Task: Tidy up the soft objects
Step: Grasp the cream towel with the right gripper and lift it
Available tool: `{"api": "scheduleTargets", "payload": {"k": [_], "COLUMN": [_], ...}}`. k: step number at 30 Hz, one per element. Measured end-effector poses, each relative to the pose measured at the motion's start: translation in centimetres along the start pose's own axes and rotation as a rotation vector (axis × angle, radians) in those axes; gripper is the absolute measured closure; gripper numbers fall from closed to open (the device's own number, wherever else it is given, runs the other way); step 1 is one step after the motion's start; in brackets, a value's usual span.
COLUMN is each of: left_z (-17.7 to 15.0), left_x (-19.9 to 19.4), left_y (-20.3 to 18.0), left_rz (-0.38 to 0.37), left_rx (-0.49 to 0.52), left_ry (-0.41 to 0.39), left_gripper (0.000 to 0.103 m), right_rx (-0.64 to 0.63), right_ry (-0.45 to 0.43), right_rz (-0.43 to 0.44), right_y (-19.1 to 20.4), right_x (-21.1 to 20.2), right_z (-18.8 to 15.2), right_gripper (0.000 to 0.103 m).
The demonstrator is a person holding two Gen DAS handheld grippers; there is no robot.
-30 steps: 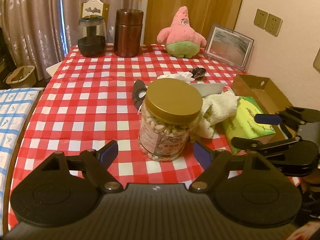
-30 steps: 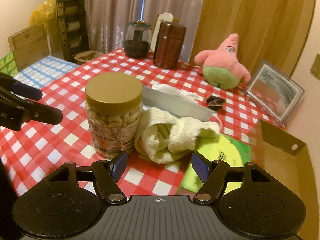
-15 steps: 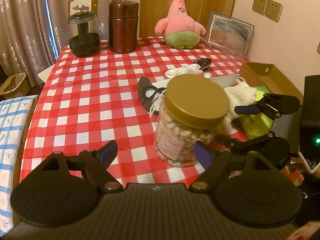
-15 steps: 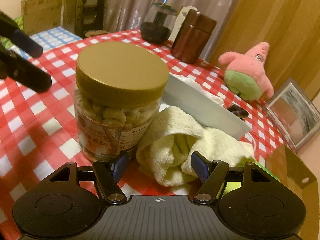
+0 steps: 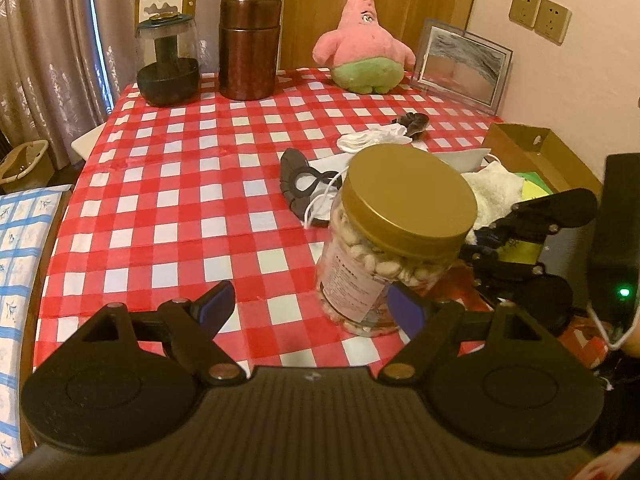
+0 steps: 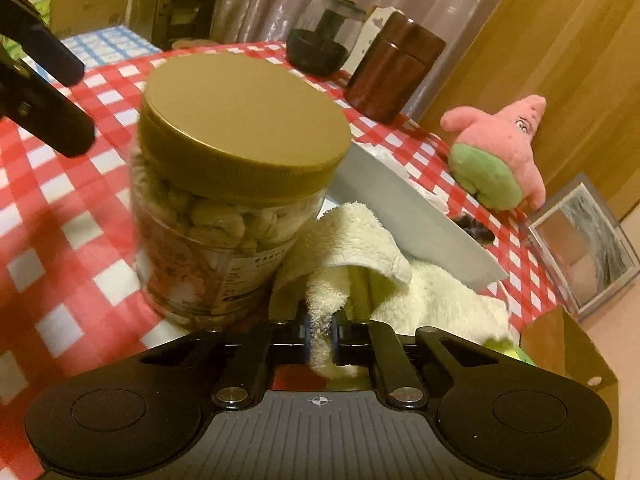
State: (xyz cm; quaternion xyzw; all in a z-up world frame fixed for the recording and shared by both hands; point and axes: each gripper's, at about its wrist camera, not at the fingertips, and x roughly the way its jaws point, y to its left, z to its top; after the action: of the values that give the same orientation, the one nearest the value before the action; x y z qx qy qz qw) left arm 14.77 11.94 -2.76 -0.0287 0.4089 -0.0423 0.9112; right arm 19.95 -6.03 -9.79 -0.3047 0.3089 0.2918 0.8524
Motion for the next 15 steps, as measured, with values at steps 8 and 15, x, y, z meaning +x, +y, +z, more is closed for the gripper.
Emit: {"api": "scheduleTargets", "payload": {"k": [8,15], "left_z": [-0.2,-0.5], "left_x": [-1.6,-3.5], "left_y": [-1.0,-2.1], "left_rz": [-0.022,-0.034], "left_rx": [0.012,0.043], "left_ry": [-0.014,-0.029], "left_gripper": [0.021,0.021], "right_rx": [0.090,0.207], "right_ry": [0.019,0.019], "right_rz": [0.078,0.116], "right_y": [1.0,1.4], "right_x": [-5.4,-10.7], "right_z": [-1.6,-3.3], "right_gripper": [0.095,0.095]}}
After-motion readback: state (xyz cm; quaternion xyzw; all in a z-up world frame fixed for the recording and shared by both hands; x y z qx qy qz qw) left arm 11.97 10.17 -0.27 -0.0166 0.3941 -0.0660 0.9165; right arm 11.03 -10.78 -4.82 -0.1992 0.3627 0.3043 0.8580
